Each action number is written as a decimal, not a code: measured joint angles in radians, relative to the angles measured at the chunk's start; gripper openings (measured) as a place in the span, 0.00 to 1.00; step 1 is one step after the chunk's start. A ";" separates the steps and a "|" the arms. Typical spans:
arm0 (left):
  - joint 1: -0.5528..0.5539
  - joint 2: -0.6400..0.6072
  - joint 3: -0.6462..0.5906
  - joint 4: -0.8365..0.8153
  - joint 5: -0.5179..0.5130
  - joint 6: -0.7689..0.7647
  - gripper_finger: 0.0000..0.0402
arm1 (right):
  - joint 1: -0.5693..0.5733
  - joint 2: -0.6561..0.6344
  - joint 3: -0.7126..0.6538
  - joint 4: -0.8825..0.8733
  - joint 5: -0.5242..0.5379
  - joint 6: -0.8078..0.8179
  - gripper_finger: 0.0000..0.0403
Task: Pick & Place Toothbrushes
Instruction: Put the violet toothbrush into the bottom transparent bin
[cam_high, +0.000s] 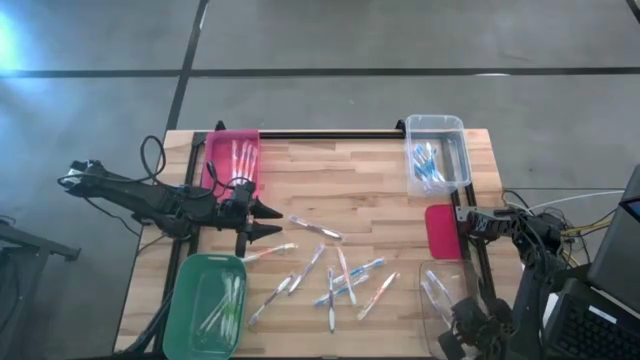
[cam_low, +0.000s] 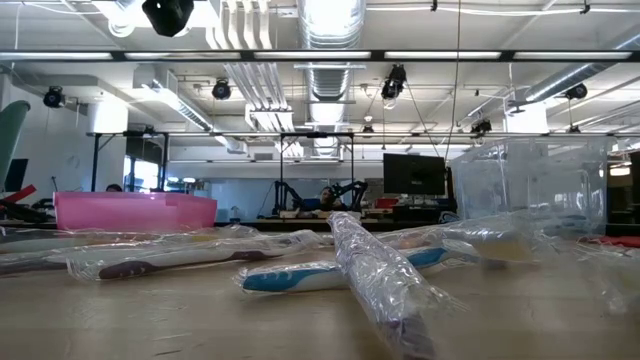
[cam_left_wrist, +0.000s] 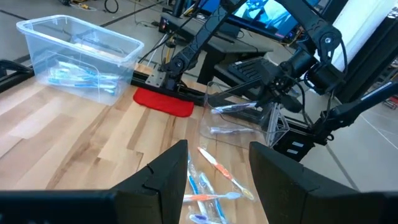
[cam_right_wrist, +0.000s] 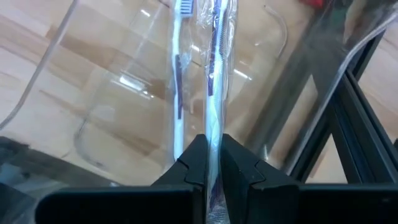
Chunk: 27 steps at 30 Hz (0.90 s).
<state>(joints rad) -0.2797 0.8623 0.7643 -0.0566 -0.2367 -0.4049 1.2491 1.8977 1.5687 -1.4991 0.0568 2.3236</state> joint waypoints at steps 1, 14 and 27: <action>0.000 0.000 0.000 0.000 0.000 0.000 0.44 | 0.001 0.000 -0.006 0.003 0.000 -0.001 0.04; 0.000 0.000 0.000 -0.006 0.000 -0.017 0.44 | 0.016 -0.002 -0.035 0.042 0.003 -0.017 0.04; 0.000 0.000 0.000 -0.007 0.000 -0.019 0.44 | 0.025 0.000 -0.040 0.047 -0.023 -0.007 0.04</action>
<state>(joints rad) -0.2798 0.8623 0.7643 -0.0639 -0.2367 -0.4236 1.2739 1.8973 1.5287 -1.4520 0.0336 2.3168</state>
